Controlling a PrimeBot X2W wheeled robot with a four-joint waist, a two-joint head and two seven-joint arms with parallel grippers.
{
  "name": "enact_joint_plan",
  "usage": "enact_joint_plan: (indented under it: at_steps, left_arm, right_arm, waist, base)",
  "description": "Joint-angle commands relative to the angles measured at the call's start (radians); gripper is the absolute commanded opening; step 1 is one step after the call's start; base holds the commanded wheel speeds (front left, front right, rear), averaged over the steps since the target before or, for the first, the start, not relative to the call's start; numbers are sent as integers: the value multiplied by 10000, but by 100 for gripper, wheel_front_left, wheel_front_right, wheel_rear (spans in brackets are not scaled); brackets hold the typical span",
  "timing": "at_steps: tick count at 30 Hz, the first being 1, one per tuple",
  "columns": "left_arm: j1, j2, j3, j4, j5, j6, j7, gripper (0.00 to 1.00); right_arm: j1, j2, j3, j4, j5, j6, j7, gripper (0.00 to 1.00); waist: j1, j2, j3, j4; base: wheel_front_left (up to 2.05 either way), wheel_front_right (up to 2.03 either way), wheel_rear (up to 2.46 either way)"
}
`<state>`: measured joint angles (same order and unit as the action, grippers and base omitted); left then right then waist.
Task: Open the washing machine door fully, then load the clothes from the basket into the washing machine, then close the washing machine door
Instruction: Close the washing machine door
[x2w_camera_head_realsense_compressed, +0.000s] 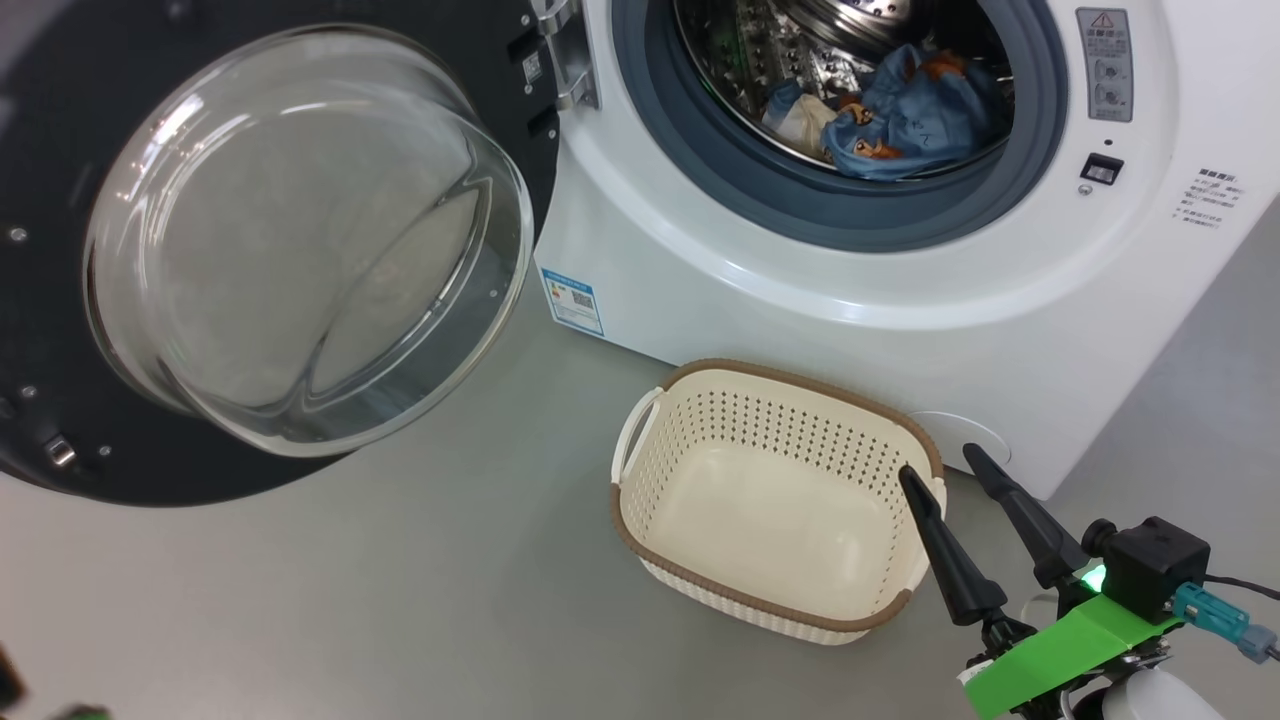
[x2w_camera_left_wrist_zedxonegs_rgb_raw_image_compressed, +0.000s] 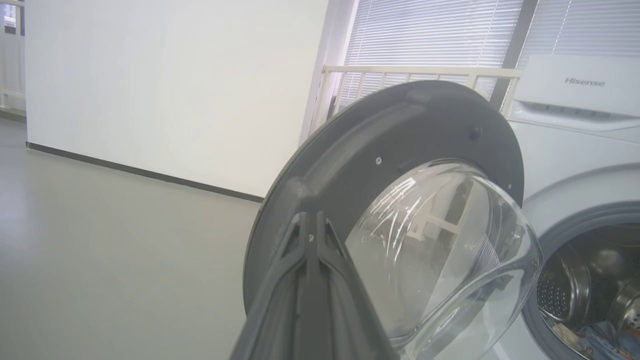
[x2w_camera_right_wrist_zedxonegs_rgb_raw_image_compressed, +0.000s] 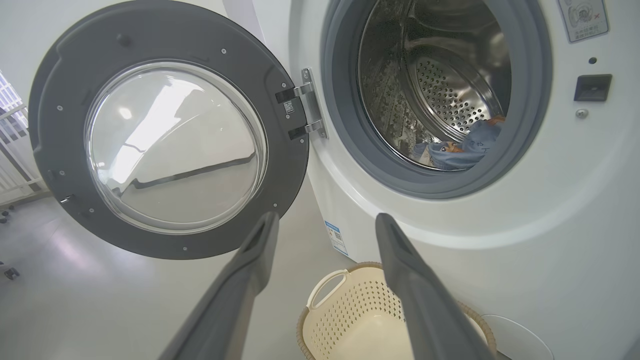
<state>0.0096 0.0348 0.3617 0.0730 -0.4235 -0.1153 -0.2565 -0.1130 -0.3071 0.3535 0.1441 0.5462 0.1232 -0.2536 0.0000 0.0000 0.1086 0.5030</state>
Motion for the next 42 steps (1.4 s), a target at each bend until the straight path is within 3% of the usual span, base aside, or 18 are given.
enact_joint_plan:
  at_steps: [1,4,10,11,14,15,21,30,42]
  left_arm:
    - [-819,209,802,-458,-339,-115,-53,0]
    - [-1460,715,1209,-452,-1203,-145,-53,0]
    - [-2519,2624,1374,391,-3594,-150,-53,0]
    - [-2519,2624,1374,391,-3594,-150,-53,0]
    - [-2984,3574,1106,1005,-4898,-151,-53,0]
    - [-3299,4189,827,1429,-5722,-151,27,0]
    - [-4406,5455,129,2623,-8075,-152,965,0]
    - [-6001,6557,-234,4500,-10403,-153,2616,0]
    - [-7095,7276,-1119,6459,-11026,-153,4643,0]
  right_arm:
    - [-101,-120,109,-260,-58,75,-82,100]
    - [-152,-125,97,-282,-89,75,-82,100]
    - [-313,-142,126,-292,-104,75,-82,100]
    - [-313,-142,126,-292,-104,75,-82,100]
    - [-355,-181,98,-326,-120,75,-82,100]
    - [-385,-229,70,-346,-134,75,-82,100]
    - [-566,-398,79,-376,-198,75,-82,100]
    - [-1006,-649,293,-403,-248,75,-82,100]
    - [-1425,-1056,501,-455,-228,75,-82,100]
  waist:
    - [0,0,127,54]
    - [0,0,284,43]
    - [0,0,558,-27]
    - [0,0,558,-27]
    - [0,0,719,-30]
    - [0,0,850,-5]
    - [0,0,1299,109]
    - [0,0,1971,141]
    - [0,0,2644,-52]
  base:
    - [0,0,0]
    - [0,0,0]
    - [0,0,0]
    - [0,0,0]
    - [0,0,0]
    - [0,0,0]
    - [0,0,0]
    - [0,0,0]
    - [0,0,0]
